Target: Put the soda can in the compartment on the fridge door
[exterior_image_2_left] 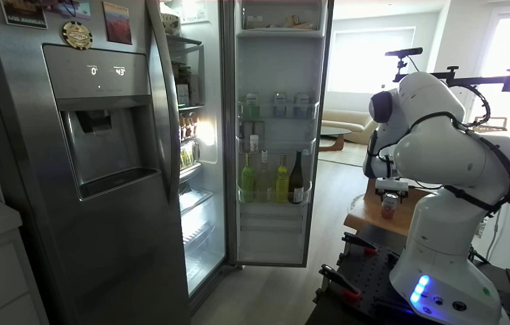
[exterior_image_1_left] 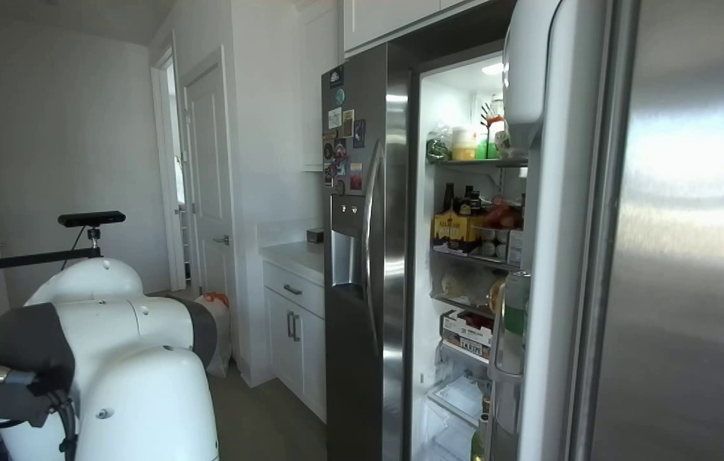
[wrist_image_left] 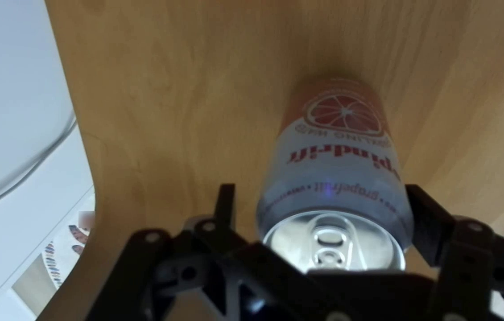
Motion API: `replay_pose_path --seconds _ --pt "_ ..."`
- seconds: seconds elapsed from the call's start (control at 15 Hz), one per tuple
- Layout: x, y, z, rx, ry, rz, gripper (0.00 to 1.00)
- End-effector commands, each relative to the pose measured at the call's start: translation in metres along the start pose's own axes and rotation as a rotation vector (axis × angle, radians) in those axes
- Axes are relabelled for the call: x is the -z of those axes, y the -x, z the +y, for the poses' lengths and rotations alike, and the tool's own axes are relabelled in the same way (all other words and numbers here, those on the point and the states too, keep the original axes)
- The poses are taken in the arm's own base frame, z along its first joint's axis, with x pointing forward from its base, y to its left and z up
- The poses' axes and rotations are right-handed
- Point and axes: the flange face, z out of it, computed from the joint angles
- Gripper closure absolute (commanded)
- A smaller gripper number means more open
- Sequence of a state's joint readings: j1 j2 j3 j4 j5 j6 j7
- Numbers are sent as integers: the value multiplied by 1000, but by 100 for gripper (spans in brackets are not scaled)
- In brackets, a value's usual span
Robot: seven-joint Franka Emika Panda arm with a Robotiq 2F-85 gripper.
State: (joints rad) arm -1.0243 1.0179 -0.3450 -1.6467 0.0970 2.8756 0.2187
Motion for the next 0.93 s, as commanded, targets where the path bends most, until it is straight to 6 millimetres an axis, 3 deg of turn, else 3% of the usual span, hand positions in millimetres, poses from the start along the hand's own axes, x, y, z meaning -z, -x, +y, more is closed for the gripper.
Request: replay_pose_path --seconds 0.0,0.13,0.47,0.87 --pt "3 -2 2 -3 10 -17 39" --pt "3 -2 2 -5 13 -17 50" --pt "14 -5 3 -7 17 -10 51" --pt "64 -5 -1 21 -51 74 51"
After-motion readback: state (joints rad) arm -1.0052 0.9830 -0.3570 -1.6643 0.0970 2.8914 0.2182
